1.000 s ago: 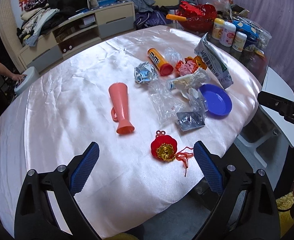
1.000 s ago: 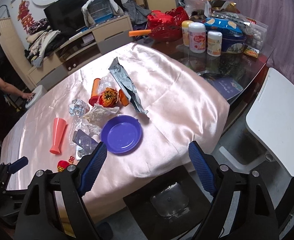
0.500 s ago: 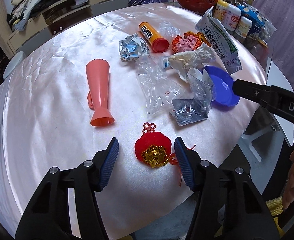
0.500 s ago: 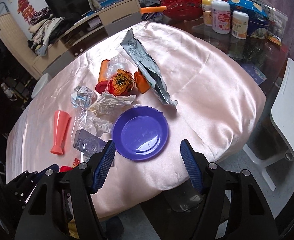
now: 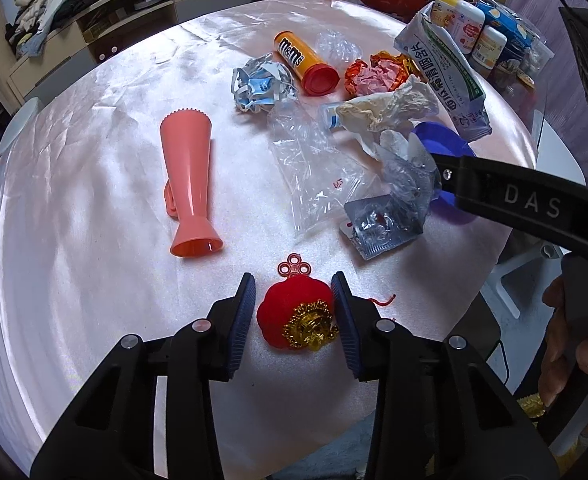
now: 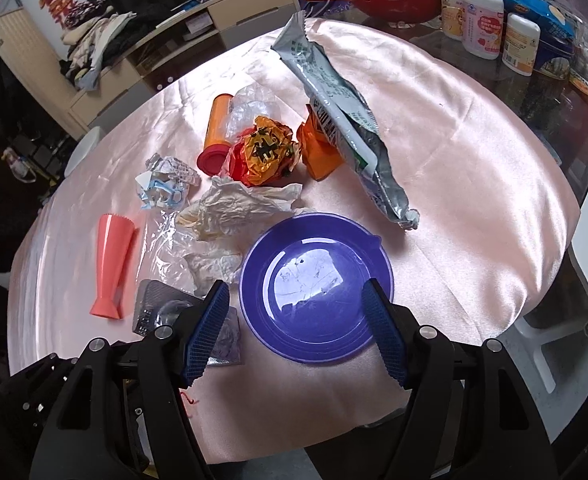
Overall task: Collect trash
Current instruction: 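Grasp the red lantern ornament with the left tool while the right tool grasps the blue plate, then carry ornament and plate to the black bin while both tools open to drop them, then grasp the silver blister pack with the left tool while the right tool grasps the grey wrapper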
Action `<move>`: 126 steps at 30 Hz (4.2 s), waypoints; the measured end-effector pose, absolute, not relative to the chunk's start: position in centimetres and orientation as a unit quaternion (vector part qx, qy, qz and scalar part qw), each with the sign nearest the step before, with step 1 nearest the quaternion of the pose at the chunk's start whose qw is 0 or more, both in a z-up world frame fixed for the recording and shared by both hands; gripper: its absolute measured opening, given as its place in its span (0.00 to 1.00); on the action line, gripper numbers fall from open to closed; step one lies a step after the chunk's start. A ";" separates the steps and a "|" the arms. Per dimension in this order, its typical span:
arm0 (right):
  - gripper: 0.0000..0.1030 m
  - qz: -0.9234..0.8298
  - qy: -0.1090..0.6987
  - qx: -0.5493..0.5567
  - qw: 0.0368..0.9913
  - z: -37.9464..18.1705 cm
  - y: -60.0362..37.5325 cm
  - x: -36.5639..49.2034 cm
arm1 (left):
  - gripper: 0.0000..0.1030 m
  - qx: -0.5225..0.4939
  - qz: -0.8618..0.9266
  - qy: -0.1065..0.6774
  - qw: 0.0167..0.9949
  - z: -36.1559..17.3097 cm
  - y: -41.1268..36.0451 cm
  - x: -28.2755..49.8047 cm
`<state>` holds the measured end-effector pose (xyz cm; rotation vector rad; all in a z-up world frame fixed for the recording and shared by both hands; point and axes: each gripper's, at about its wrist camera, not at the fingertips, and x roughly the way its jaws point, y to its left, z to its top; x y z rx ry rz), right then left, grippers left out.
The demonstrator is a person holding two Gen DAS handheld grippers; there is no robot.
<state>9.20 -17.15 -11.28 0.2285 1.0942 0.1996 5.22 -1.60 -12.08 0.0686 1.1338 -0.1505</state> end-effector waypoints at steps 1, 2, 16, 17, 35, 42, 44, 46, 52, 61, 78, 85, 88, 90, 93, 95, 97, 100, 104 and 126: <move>0.72 0.094 0.518 0.105 0.844 -11.3 -17.0 9.2 | 0.36 0.032 -0.072 0.537 0.840 -12.1 -1.5 5.3; 0.72 0.093 0.518 0.102 0.844 -11.4 -17.0 9.3 | 0.35 0.031 -0.072 0.537 0.840 -12.1 -1.5 5.3; 0.26 0.085 0.511 0.105 0.849 -11.0 -18.6 8.9 | 0.30 0.017 -0.081 0.536 0.840 -11.8 -0.9 5.2; 0.26 0.083 0.514 0.106 0.847 -11.2 -18.8 8.8 | 0.30 0.019 -0.082 0.535 0.841 -11.8 -1.1 5.1; 0.14 0.096 0.515 0.119 0.843 -11.6 -18.7 7.6 | 0.30 0.038 -0.093 0.528 0.844 -11.9 -2.0 4.0; 0.25 0.100 0.515 0.086 0.847 -11.4 -16.7 7.7 | 0.30 0.036 -0.095 0.528 0.843 -11.9 -1.8 4.0; 0.26 0.098 0.514 0.076 0.849 -11.4 -16.4 7.7 | 0.30 0.034 -0.095 0.529 0.843 -11.9 -1.7 4.0; 0.26 0.097 0.512 0.062 0.851 -11.5 -16.1 7.7 | 0.30 0.033 -0.095 0.529 0.842 -11.9 -1.6 4.0; 0.10 0.084 0.505 0.057 0.857 -11.6 -16.8 7.7 | 0.30 0.030 -0.100 0.529 0.842 -11.8 -1.6 4.0; 0.07 0.099 0.495 0.113 0.856 -9.8 -19.8 5.7 | 0.30 0.010 -0.131 0.516 0.846 -10.4 -2.4 3.3; 0.04 0.066 0.519 0.183 0.832 -12.3 -26.8 -2.2 | 0.30 0.045 -0.201 0.528 0.824 -13.2 -10.9 -3.0; 0.04 0.050 0.552 0.196 0.809 -16.3 -28.1 -2.6 | 0.30 0.071 -0.197 0.556 0.804 -17.3 -13.2 -3.0; 0.04 0.039 0.567 0.188 0.801 -17.7 -28.2 -2.3 | 0.30 0.066 -0.198 0.575 0.791 -19.2 -13.5 -2.5; 0.04 0.036 0.576 0.183 0.796 -18.4 -28.2 -2.0 | 0.30 0.060 -0.201 0.586 0.783 -20.3 -13.8 -2.2; 0.04 0.037 0.584 0.176 0.791 -19.0 -27.9 -1.8 | 0.30 0.058 -0.209 0.594 0.774 -21.3 -14.5 -1.6; 0.04 0.038 0.587 0.177 0.789 -19.3 -28.1 -1.7 | 0.30 0.060 -0.210 0.598 0.771 -21.6 -14.9 -1.5; 0.05 0.037 0.587 0.181 0.788 -19.4 -28.3 -1.6 | 0.30 0.061 -0.209 0.601 0.769 -21.9 -15.0 -1.4; 0.07 0.038 0.586 0.190 0.787 -19.4 -28.7 -1.4 | 0.30 0.059 -0.206 0.606 0.766 -22.2 -15.2 -1.3; 0.08 0.034 0.582 0.190 0.790 -18.8 -28.8 -1.4 | 0.30 0.057 -0.207 0.609 0.764 -22.1 -14.7 -1.3; 0.88 -0.026 0.509 0.167 0.844 -12.2 -31.4 -1.5 | 0.82 0.043 -0.182 0.540 0.821 -12.5 -9.3 -2.6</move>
